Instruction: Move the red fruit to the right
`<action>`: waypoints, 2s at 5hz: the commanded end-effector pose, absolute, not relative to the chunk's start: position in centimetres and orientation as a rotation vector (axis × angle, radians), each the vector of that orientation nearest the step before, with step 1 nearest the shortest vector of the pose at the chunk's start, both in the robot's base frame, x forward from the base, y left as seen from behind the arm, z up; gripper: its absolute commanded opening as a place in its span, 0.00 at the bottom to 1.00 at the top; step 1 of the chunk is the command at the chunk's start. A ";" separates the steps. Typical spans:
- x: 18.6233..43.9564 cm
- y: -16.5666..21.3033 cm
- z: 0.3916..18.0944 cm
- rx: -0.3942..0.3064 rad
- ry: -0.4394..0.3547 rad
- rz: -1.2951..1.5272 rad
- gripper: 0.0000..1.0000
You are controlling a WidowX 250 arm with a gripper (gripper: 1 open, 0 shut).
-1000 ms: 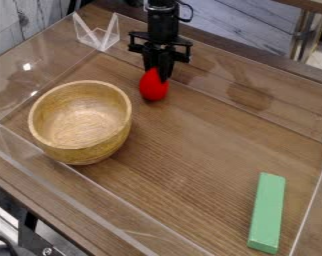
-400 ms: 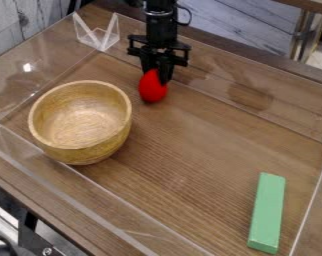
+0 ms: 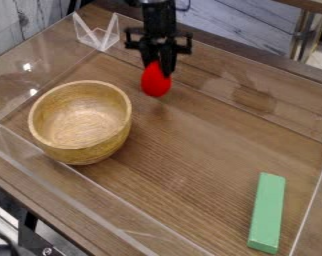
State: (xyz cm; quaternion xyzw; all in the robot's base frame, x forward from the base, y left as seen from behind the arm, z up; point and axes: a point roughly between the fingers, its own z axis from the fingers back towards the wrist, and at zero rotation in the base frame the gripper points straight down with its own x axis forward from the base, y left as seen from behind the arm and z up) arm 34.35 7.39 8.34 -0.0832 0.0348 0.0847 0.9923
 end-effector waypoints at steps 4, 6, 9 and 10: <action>33.6 -8.0 11.7 -0.216 0.020 -0.114 0.00; 33.1 -8.4 10.1 -0.213 0.027 -0.097 0.00; 34.4 -5.5 6.1 -0.209 0.000 0.071 0.00; 34.7 -6.4 3.6 -0.202 -0.024 0.081 0.00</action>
